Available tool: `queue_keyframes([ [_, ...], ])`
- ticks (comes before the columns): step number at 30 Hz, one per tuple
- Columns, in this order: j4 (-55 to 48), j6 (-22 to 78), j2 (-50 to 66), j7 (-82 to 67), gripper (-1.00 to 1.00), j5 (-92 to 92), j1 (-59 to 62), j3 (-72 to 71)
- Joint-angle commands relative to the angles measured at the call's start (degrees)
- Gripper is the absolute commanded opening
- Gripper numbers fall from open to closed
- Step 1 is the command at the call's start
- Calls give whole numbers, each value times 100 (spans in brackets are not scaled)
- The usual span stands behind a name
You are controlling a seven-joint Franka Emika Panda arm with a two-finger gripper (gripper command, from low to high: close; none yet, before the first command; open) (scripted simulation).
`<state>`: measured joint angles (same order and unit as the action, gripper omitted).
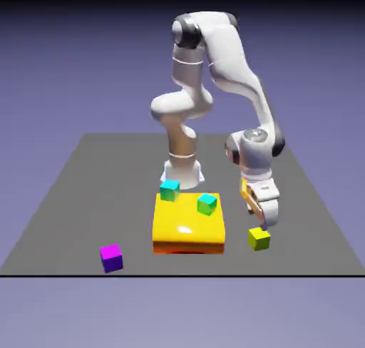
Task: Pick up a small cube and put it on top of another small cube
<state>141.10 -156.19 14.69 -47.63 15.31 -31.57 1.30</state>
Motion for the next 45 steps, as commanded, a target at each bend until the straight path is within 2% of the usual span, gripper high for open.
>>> queue_keyframes([
  [1, -48, -161, 207, -54, 0, 61, 41, -66],
  [6, -267, -889, 1147, -299, 0, 338, 229, -365],
  [7, -267, -889, 1147, -299, -100, 338, 229, -365],
  [15, 0, 0, 0, 0, -100, 0, 0, 0],
  [43, 2697, 3468, -5814, -4063, -100, -2990, 2099, 2226],
  [45, 2746, 3531, -5920, -4137, -100, -3045, 2137, 2266],
])
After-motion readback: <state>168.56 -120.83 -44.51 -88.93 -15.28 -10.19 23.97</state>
